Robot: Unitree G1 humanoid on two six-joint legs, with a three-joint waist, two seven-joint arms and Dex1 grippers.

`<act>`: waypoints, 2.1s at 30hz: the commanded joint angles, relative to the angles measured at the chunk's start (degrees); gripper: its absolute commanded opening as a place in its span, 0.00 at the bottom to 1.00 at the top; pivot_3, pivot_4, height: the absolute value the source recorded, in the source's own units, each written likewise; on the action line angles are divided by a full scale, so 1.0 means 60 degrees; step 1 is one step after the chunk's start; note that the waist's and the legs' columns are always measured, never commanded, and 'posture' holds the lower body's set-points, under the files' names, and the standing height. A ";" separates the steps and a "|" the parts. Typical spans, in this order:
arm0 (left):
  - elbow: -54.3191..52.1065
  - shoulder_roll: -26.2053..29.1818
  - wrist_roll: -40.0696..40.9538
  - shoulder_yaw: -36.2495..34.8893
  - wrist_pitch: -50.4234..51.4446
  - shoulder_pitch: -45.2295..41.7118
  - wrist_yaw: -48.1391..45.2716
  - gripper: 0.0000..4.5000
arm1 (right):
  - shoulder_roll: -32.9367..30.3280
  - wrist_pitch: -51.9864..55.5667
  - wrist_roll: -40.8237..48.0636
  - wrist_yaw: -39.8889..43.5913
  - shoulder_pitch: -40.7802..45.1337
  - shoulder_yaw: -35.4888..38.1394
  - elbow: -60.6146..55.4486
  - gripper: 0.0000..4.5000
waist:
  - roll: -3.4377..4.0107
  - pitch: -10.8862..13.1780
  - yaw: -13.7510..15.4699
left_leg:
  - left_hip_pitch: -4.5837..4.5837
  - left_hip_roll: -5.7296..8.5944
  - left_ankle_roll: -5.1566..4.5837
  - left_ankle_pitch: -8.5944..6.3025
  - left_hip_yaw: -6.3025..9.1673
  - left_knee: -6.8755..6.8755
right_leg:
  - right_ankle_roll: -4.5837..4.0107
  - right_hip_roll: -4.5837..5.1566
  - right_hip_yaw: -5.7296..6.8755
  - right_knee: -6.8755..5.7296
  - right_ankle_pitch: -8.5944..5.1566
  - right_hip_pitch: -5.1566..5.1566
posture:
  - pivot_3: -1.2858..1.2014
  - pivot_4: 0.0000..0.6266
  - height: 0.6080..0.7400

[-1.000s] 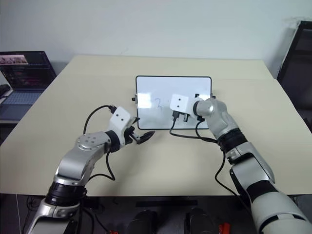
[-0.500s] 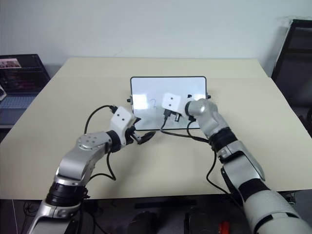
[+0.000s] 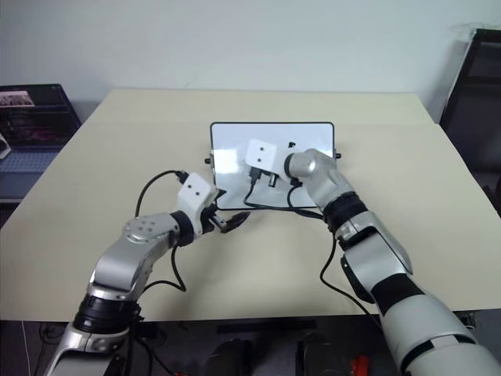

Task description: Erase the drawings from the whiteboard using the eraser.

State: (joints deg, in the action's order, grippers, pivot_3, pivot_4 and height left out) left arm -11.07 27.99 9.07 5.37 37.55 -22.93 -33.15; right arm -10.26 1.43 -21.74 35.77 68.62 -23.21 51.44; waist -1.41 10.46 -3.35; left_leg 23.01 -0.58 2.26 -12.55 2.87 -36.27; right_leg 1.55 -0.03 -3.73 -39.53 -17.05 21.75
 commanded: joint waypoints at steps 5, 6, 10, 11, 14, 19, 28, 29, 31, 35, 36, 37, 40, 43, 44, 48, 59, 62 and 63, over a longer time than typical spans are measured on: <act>0.0008 -0.0003 -0.0016 -0.0089 -0.0410 -0.0036 -0.0003 1.00 | -0.0746 0.0250 -0.0012 0.0154 -0.0418 0.0187 -0.0431 0.24 | -0.0001 0.0000 0.0100 | -0.0001 0.0009 0.0000 0.0001 0.0008 -0.0001 | 0.0000 0.0008 0.0005 0.0010 0.0000 -0.0012 | 0.52 0.24 1.00; 0.0023 -0.0009 -0.0019 -0.0079 -0.0424 -0.0033 -0.0006 1.00 | -0.0822 0.0337 0.0028 0.0185 -0.0549 0.0221 -0.0623 0.24 | -0.0001 -0.0001 0.0102 | -0.0001 0.0010 0.0000 0.0001 0.0008 -0.0001 | 0.0001 0.0010 0.0007 0.0014 0.0000 -0.0016 | 0.52 0.24 1.00; 0.0045 -0.0023 -0.0020 -0.0044 -0.0424 -0.0070 -0.0015 1.00 | -0.0994 0.0658 0.0128 0.0304 -0.0910 0.0326 -0.1244 0.24 | -0.0001 -0.0001 0.0100 | -0.0002 0.0007 0.0000 0.0000 0.0009 0.0000 | 0.0001 0.0010 0.0007 0.0016 0.0000 -0.0017 | 0.52 0.24 1.00; 0.0048 -0.0018 -0.0018 -0.0036 -0.0422 -0.0086 -0.0026 1.00 | -0.1028 0.0716 0.0129 0.0334 -0.0979 0.0335 -0.1377 0.24 | -0.0001 0.0000 0.0100 | -0.0003 0.0006 0.0000 0.0001 0.0010 0.0000 | 0.0000 0.0010 0.0006 0.0015 0.0000 -0.0017 | 0.52 0.24 1.00; 0.0070 0.0007 -0.0012 -0.0044 -0.0420 -0.0134 -0.0054 1.00 | -0.1146 0.0867 0.0128 0.0402 -0.1156 0.0360 -0.1733 0.24 | -0.0001 -0.0001 0.0101 | -0.0005 0.0007 0.0000 0.0001 0.0008 0.0000 | 0.0001 0.0010 0.0007 0.0015 0.0000 -0.0017 | 0.52 0.24 1.00; 0.0079 0.0054 -0.0012 -0.0092 -0.0414 -0.0122 -0.0052 1.00 | -0.1108 0.1301 0.0654 0.0625 -0.1460 0.0789 -0.2697 0.24 | -0.0001 0.0000 0.0102 | -0.0003 0.0008 0.0000 0.0000 0.0007 0.0001 | 0.0001 0.0010 0.0011 0.0021 0.0000 -0.0019 | 0.52 0.24 1.00; -0.0145 -0.0300 0.0210 -0.0857 -0.0251 -0.0084 0.0747 1.00 | -0.0823 0.3672 0.3188 0.0961 -0.3029 0.2743 -0.7232 0.24 | -0.0001 0.0000 0.0096 | 0.0063 -0.0003 0.0001 -0.0001 0.0021 0.0040 | 0.0000 0.0010 0.0012 0.0079 0.0000 0.0034 | 0.52 0.24 1.00; -0.0209 -0.0388 0.0275 -0.0991 -0.0230 -0.0074 0.0855 1.00 | -0.0809 0.4006 0.3553 0.0973 -0.3319 0.2987 -0.7790 0.24 | -0.0001 0.0000 0.0120 | 0.0085 -0.0001 0.0001 -0.0001 0.0025 0.0039 | 0.0000 0.0012 0.0012 0.0083 0.0000 0.0051 | 0.52 0.24 1.00; -0.0370 -0.0552 0.0440 -0.1245 -0.0155 -0.0008 0.1028 1.00 | -0.0771 0.4606 0.4127 0.0834 -0.3922 0.3412 -0.8770 0.24 | -0.0002 0.0000 0.0181 | 0.0141 0.0000 0.0002 -0.0001 0.0038 0.0032 | -0.0001 0.0017 0.0013 0.0086 0.0001 0.0092 | 0.52 0.24 1.00; -0.0603 -0.0862 0.0696 -0.1757 -0.0131 0.0205 0.1416 1.00 | -0.0594 0.5123 0.5236 0.0446 -0.5646 0.4170 -1.0769 0.24 | -0.0002 0.0000 0.0259 | 0.0148 0.0003 0.0001 -0.0002 0.0041 0.0036 | 0.0000 0.0022 0.0015 0.0095 0.0001 0.0093 | 0.52 0.24 1.00; -0.0612 -0.0881 0.0709 -0.1828 -0.0183 0.0259 0.1479 1.00 | -0.0589 0.5113 0.5352 0.0261 -0.6142 0.4336 -1.1207 0.24 | -0.0002 0.0000 0.0258 | 0.0147 0.0003 0.0001 -0.0002 0.0041 0.0036 | 0.0000 0.0022 0.0013 0.0094 0.0001 0.0093 | 0.52 0.24 1.00; -0.0620 -0.0882 0.0719 -0.1877 -0.0219 0.0299 0.1513 1.00 | -0.0604 0.5130 0.5443 0.0105 -0.6473 0.4424 -1.1511 0.24 | -0.0002 0.0000 0.0261 | 0.0147 0.0005 0.0001 -0.0001 0.0037 0.0034 | 0.0000 0.0022 0.0011 0.0091 0.0001 0.0093 | 0.52 0.24 1.00; -0.0613 -0.0922 0.0756 -0.1965 -0.0381 0.0360 0.1592 1.00 | -0.0704 0.4885 0.5499 -0.0268 -0.7582 0.4598 -1.2078 0.24 | -0.0005 -0.0002 0.0258 | 0.0141 0.0008 0.0001 -0.0001 0.0036 0.0028 | 0.0001 0.0022 0.0010 0.0084 0.0001 0.0089 | 0.52 0.24 1.00; -0.0588 -0.0908 0.0766 -0.1926 -0.0494 0.0393 0.1541 1.00 | -0.0801 0.4471 0.5401 -0.0444 -0.8473 0.4352 -1.2352 0.24 | -0.0005 -0.0002 0.0256 | 0.0131 0.0008 0.0001 0.0000 0.0035 0.0027 | 0.0002 0.0017 0.0014 0.0081 0.0001 0.0082 | 0.52 0.24 1.00; -0.0593 -0.0914 0.0772 -0.1915 -0.0492 0.0384 0.1548 1.00 | -0.0805 0.4336 0.5359 -0.0506 -0.8704 0.4229 -1.2406 0.24 | -0.0004 -0.0002 0.0241 | 0.0129 0.0007 0.0001 0.0000 0.0035 0.0027 | 0.0002 0.0016 0.0014 0.0081 0.0001 0.0081 | 0.52 0.24 1.00; -0.0612 -0.0946 0.0765 -0.1863 -0.0446 0.0301 0.1628 1.00 | -0.0770 0.3932 0.5235 -0.0752 -0.9160 0.3800 -1.2454 0.24 | -0.0004 -0.0002 0.0212 | 0.0122 0.0001 0.0002 0.0000 0.0018 0.0029 | 0.0002 0.0007 0.0016 0.0077 0.0001 0.0084 | 0.52 0.24 1.00; -0.0609 -0.0842 0.0676 -0.1639 -0.0209 0.0049 0.1770 1.00 | -0.1322 0.3677 0.4348 -0.0911 -0.7916 0.2500 -1.1579 0.24 | -0.0005 -0.0002 0.0243 | 0.0122 0.0004 0.0003 0.0001 0.0018 0.0022 | 0.0004 0.0006 0.0025 0.0076 0.0002 0.0082 | 0.52 0.24 1.00; -0.0451 -0.0763 0.0548 -0.1580 -0.0173 -0.0131 0.1808 1.00 | -0.1572 0.3689 0.3966 -0.0830 -0.6952 0.2137 -1.1132 0.24 | -0.0005 -0.0002 0.0243 | 0.0122 0.0002 0.0004 0.0002 0.0021 0.0020 | 0.0004 0.0001 0.0030 0.0075 0.0003 0.0083 | 0.52 0.24 1.00; -0.0379 -0.0752 0.0511 -0.1562 -0.0169 -0.0192 0.1817 1.00 | -0.1580 0.3717 0.3864 -0.0813 -0.6586 0.2023 -1.0917 0.24 | -0.0005 -0.0002 0.0241 | 0.0123 0.0003 0.0004 0.0002 0.0023 0.0020 | 0.0004 0.0000 0.0031 0.0075 0.0003 0.0083 | 0.52 0.24 1.00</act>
State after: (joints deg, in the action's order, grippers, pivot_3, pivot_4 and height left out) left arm -12.68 22.81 12.70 -4.08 37.01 -22.91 -22.87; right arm -19.61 25.13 2.63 30.56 26.85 -10.63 -13.77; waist -1.44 10.45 -1.90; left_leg 23.74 -0.57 2.28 -12.53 3.00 -36.15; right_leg 1.57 -0.03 -3.54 -39.07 -17.04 22.25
